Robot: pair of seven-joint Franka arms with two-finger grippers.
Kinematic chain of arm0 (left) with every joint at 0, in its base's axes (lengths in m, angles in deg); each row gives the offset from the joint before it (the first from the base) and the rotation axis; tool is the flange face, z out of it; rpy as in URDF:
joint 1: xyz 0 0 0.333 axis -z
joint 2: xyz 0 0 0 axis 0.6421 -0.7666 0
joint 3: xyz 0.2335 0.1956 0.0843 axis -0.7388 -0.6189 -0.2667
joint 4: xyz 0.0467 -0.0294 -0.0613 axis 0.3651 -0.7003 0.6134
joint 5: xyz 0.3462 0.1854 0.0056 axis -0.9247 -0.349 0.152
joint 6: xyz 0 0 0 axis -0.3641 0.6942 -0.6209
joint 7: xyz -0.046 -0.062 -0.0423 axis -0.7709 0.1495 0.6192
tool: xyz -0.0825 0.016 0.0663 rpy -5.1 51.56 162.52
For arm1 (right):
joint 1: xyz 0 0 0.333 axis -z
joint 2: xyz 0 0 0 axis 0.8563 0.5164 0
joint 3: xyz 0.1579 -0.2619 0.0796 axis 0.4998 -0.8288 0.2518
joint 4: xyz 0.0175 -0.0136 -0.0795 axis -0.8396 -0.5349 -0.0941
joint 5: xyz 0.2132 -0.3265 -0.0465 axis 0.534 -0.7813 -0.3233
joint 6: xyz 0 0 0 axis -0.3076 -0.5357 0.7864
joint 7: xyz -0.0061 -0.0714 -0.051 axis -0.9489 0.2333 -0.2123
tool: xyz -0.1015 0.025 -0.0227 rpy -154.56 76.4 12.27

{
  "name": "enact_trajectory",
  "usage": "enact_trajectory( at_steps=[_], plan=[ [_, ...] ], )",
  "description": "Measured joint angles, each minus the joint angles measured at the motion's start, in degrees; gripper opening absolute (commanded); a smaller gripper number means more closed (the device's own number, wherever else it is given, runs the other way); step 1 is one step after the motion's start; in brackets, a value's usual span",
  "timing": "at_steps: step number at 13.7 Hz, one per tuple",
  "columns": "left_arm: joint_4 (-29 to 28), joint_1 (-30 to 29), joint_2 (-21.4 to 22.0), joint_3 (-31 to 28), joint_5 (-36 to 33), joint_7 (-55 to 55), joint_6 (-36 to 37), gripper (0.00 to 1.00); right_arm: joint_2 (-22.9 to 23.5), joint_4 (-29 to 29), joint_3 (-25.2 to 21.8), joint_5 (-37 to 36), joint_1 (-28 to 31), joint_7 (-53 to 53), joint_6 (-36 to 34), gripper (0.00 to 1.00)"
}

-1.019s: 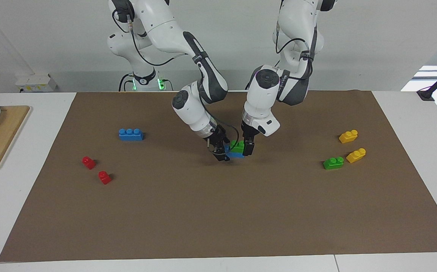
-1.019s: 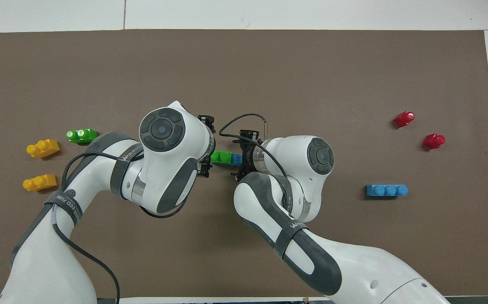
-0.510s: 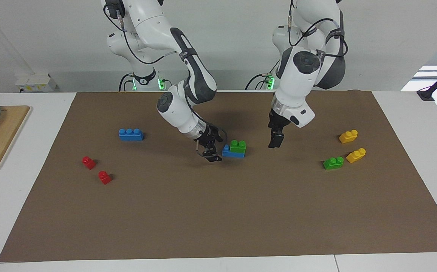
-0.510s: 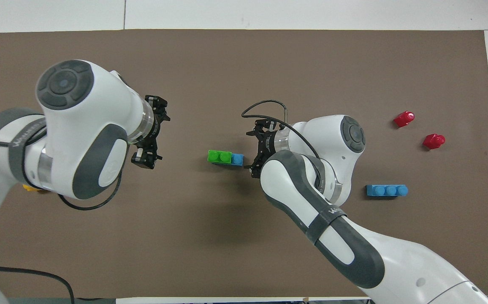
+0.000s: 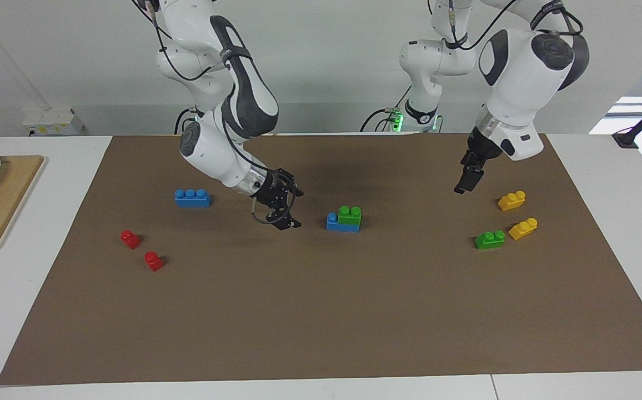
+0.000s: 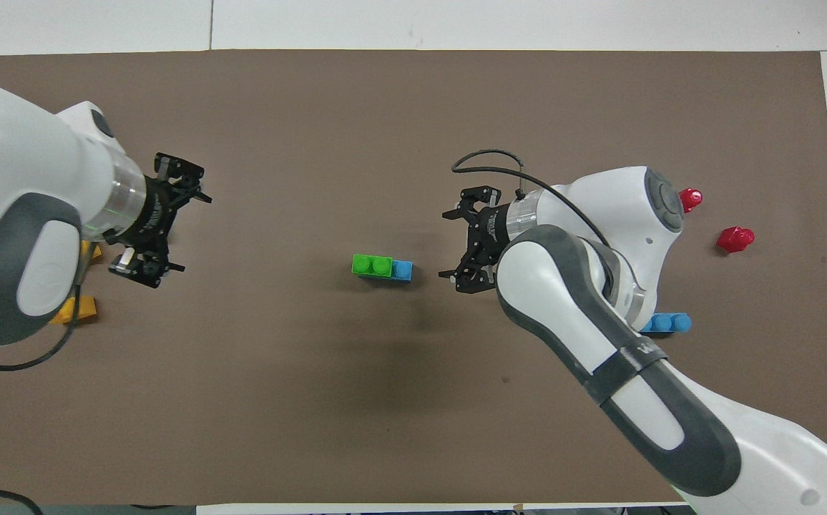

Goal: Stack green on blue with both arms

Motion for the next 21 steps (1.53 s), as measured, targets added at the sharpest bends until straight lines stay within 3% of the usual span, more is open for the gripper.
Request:
enact_trajectory(
  at_steps=[4,8,16,21],
  plan=[
    [0.1,-2.6,0.3,0.0,-3.7,20.1,4.4,1.00,-4.7,1.7,-0.1,-6.7,6.6,-11.4,-9.0,1.00],
    [0.7,-3.3,0.9,-0.5,-4.9,31.7,7.9,1.00,-8.5,2.3,-0.1,-14.8,10.4,-25.6,-15.4,1.00],
    [0.8,-5.4,2.1,-0.9,-4.9,38.6,9.0,1.00,-11.9,7.7,-0.1,-30.4,12.8,-61.9,-23.7,1.00],
    [-0.5,-5.4,2.6,-0.7,-4.9,38.6,9.3,1.00,-15.2,8.3,-0.3,-34.8,13.2,-79.6,-26.9,1.00]
  ],
)
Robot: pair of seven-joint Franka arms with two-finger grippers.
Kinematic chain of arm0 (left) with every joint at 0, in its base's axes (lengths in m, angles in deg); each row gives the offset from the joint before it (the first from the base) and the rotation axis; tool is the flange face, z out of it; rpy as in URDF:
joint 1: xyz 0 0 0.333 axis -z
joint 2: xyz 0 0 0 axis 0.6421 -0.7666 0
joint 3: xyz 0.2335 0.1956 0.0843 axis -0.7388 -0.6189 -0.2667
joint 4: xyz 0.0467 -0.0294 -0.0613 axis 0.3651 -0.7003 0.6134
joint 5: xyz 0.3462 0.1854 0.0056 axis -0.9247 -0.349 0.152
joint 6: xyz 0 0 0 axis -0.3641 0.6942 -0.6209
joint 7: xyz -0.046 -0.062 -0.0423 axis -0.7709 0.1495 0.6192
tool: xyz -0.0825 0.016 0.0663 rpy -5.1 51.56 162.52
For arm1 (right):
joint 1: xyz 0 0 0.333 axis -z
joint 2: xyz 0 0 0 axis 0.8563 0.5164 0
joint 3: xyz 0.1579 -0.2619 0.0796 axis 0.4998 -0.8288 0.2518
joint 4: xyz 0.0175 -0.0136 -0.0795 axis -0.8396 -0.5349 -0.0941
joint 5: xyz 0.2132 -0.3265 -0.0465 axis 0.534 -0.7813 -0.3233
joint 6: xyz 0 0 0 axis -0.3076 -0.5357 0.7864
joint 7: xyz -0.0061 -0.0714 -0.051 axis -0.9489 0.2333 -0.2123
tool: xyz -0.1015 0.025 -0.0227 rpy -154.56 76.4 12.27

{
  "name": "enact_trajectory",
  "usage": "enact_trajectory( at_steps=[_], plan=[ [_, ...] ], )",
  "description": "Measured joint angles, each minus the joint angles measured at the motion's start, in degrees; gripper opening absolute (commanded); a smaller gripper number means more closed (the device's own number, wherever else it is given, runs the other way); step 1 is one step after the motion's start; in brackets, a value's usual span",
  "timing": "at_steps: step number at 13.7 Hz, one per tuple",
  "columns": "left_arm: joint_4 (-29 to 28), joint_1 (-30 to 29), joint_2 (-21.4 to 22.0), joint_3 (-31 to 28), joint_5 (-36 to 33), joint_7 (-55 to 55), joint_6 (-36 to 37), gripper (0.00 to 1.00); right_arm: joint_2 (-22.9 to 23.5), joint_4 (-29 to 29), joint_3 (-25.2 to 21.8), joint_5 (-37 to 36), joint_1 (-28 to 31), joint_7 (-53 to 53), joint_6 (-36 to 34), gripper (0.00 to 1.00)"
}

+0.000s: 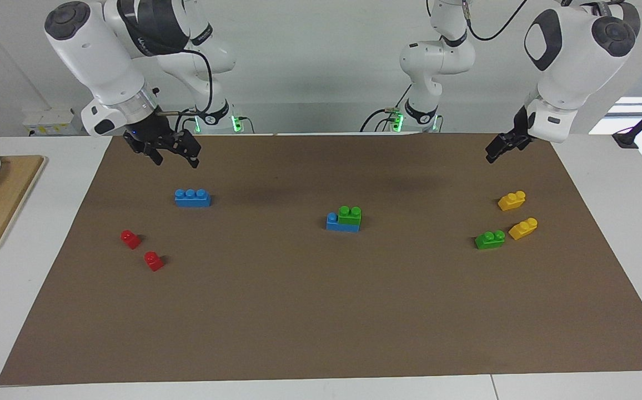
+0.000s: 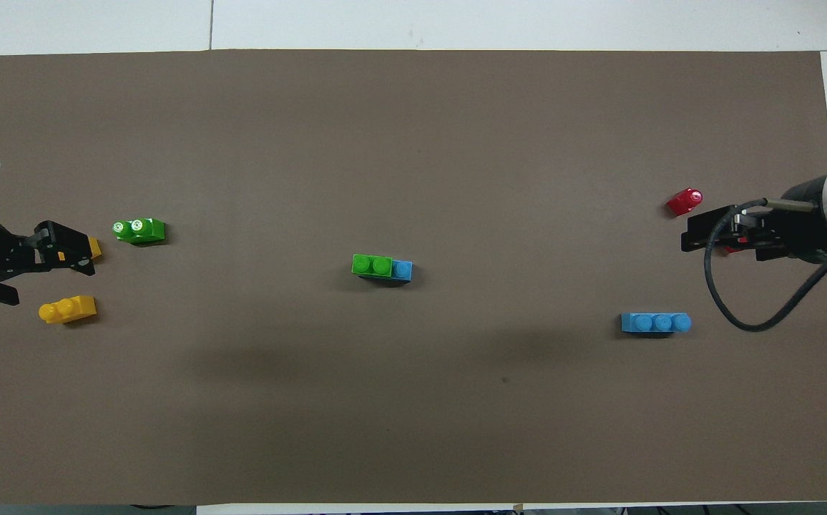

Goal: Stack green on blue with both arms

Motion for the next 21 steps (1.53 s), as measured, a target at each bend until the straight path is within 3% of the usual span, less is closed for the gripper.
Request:
enact_trajectory(
  at_steps=[4,8,12,21],
  plan=[
    [0.9,-1.1,0.2,0.7,0.0,4.8,1.4,1.00,-1.7,0.0,0.0,-2.1,0.3,-3.9,-0.6,1.00],
    [1.2,-5.9,0.0,4.0,0.0,12.8,2.3,1.00,-1.7,0.1,0.1,-4.2,0.3,-4.1,-0.6,1.00],
    [5.0,-6.0,-2.4,5.3,0.0,13.4,4.6,1.00,-1.4,0.5,0.1,-4.2,0.3,-4.1,-0.6,1.00],
    [6.2,-4.9,-3.2,5.7,0.0,14.0,4.4,1.00,1.3,4.9,0.0,-4.2,0.3,-4.1,-2.5,1.00]
  ],
)
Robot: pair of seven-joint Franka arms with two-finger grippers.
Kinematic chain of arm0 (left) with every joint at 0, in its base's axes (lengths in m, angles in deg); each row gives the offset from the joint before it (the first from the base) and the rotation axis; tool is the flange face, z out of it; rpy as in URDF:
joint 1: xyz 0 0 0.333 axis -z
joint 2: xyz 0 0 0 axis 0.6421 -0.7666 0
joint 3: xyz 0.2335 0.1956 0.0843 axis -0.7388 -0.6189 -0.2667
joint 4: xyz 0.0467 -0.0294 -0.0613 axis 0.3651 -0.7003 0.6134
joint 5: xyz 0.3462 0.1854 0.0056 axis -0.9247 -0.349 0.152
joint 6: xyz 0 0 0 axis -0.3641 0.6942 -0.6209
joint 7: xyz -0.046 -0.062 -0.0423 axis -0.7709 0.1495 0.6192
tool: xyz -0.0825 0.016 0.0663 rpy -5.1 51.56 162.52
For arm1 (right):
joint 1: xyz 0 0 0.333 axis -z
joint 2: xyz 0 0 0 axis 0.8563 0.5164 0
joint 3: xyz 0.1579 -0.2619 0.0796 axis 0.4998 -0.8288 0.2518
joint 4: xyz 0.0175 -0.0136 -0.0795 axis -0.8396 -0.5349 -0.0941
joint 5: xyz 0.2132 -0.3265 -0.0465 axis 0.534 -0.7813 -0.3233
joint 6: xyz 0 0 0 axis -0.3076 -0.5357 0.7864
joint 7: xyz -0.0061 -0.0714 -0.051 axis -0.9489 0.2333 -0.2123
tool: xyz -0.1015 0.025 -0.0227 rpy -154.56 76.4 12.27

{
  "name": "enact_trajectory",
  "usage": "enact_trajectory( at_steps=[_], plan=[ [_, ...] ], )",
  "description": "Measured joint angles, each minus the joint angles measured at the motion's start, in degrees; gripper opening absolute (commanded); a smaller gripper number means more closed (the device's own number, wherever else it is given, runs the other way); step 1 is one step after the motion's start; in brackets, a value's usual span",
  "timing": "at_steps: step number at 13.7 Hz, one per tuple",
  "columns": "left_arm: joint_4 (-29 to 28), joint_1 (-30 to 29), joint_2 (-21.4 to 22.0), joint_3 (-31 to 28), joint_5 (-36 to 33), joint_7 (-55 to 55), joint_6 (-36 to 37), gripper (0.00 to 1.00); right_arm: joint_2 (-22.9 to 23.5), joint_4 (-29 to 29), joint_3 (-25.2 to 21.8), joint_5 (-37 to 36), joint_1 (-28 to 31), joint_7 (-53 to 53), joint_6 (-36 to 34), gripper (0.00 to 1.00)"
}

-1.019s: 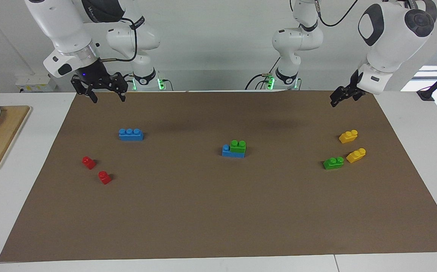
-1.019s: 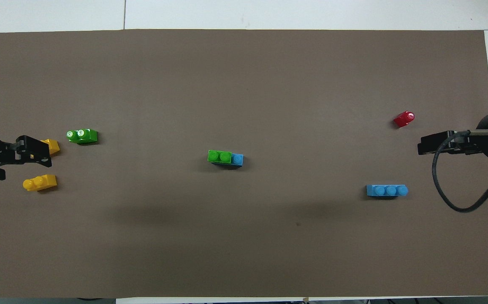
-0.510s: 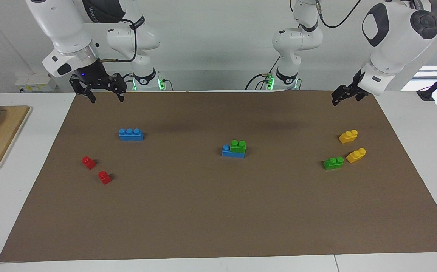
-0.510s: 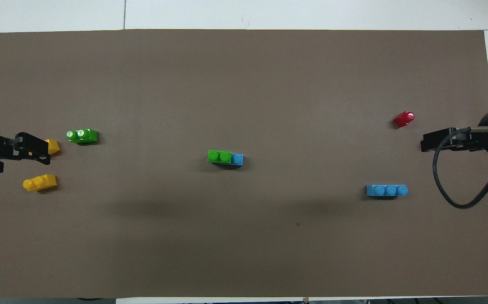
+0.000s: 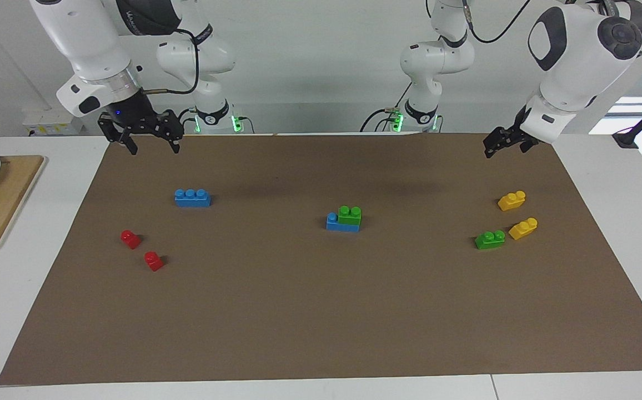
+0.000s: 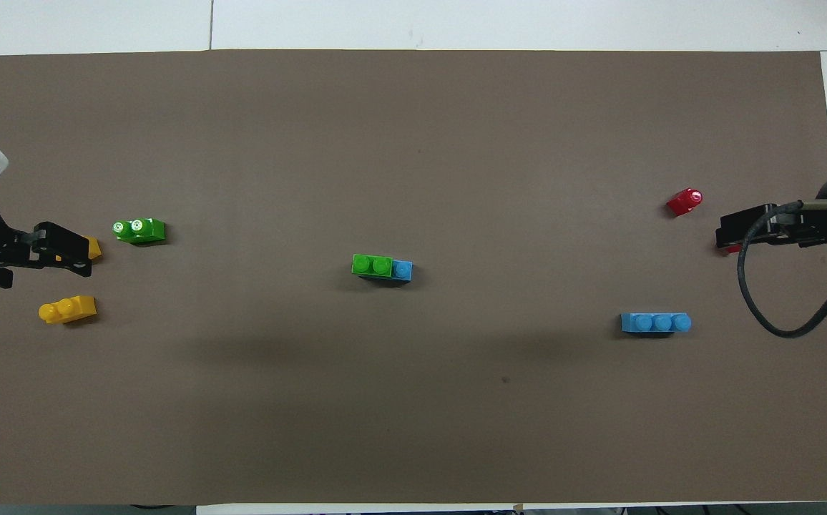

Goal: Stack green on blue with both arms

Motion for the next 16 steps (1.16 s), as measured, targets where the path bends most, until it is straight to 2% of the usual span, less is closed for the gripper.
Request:
enact_trajectory(
  at_steps=[5,16],
  plan=[
    [2.2,0.9,-0.1,0.0,0.0,0.0,0.0,1.00,0.2,0.4,-0.1,-1.6,0.0,0.0,-0.4,1.00],
    [3.3,1.1,-0.3,0.0,0.0,0.1,-1.2,1.00,0.2,0.4,-0.1,-1.6,0.8,0.0,-0.6,1.00]
  ],
)
